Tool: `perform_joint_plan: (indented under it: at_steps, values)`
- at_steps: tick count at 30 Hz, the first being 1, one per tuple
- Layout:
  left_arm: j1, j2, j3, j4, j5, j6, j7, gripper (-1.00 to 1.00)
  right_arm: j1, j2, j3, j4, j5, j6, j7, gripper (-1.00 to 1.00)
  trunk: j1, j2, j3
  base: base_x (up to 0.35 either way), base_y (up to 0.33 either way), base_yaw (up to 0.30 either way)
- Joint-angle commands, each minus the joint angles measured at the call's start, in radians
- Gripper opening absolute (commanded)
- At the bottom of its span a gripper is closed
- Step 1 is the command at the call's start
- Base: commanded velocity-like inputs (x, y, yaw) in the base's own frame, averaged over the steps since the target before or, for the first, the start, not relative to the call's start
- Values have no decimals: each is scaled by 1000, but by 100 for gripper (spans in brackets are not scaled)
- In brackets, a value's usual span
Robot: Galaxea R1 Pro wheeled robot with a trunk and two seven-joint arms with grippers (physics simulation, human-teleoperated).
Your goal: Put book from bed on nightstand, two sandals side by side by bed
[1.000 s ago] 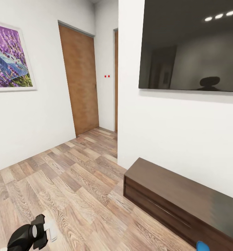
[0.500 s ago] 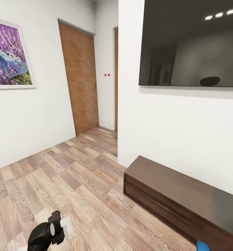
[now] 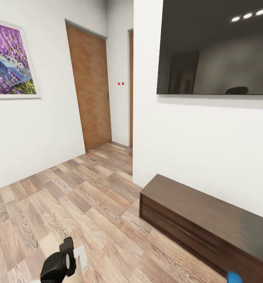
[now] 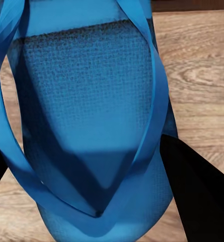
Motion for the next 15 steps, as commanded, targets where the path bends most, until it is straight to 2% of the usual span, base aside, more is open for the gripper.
perform_joint_plan:
  at_steps: [1, 10, 15]
  values:
    - [-5, -5, -9, -7, -12, 7, -6, 100, -2, 0, -1, 5, -7, -4, 9, -100, 0, -1, -1, 0, 0, 0]
    - [23, -54, -59, -39, -6, 10, -8, 100, -2, 1, -1, 4, -8, 1, 9, -100, 0, -1, -1, 0, 0, 0]
    - [24, -56, -88, -38, -6, 11, -7, 100, -2, 1, -1, 4, -8, 1, 9, -100, 0, -1, -1, 0, 0, 0]
